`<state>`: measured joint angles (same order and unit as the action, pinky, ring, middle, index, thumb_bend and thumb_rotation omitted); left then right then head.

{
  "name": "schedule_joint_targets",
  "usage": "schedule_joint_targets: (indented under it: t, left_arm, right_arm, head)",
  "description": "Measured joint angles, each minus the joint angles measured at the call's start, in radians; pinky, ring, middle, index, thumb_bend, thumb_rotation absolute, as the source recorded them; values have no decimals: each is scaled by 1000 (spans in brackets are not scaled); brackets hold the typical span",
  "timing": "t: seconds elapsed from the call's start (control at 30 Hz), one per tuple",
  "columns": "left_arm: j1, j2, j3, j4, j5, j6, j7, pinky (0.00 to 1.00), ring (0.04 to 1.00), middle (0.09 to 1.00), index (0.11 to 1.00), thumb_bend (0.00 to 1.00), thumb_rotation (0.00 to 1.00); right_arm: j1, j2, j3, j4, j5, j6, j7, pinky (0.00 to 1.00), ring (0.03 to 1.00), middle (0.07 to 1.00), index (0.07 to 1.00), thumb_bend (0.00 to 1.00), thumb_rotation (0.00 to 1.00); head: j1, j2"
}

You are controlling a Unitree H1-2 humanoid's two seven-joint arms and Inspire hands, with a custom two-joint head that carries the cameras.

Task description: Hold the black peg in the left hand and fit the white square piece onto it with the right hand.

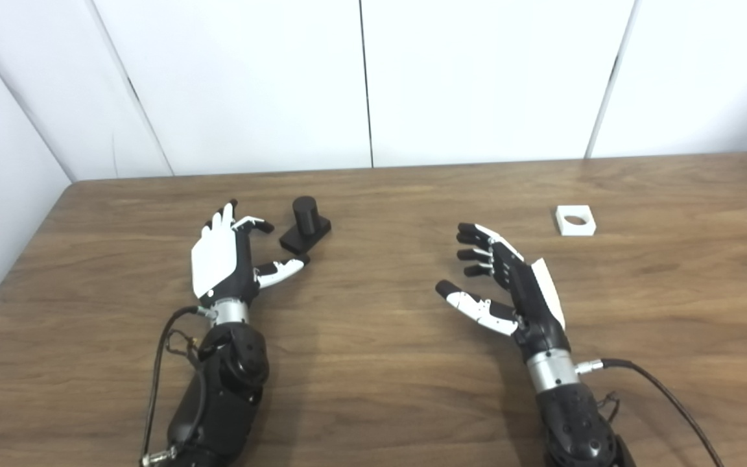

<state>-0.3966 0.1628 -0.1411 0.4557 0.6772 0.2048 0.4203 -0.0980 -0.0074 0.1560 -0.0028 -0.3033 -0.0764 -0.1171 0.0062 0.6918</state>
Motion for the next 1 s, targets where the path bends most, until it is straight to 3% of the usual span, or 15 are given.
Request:
schedule_joint_targets:
  t: [0.4,1.0]
  left_arm:
    - [-34,1,-10,56,-14,-29,29,1000,1000,1000,633,887,378]
    - [-43,5,-26,70,-46,-44,12,1000,1000,996,589,891,349]
  right_arm:
    - [4,-5,-3,-8,-1,23,1,652,738,806,811,585,326]
    - [13,-15,-8,-21,-17,31,-1,642,734,806,812,588,316]
  head:
    - [-8,6]
    - [-3,23]
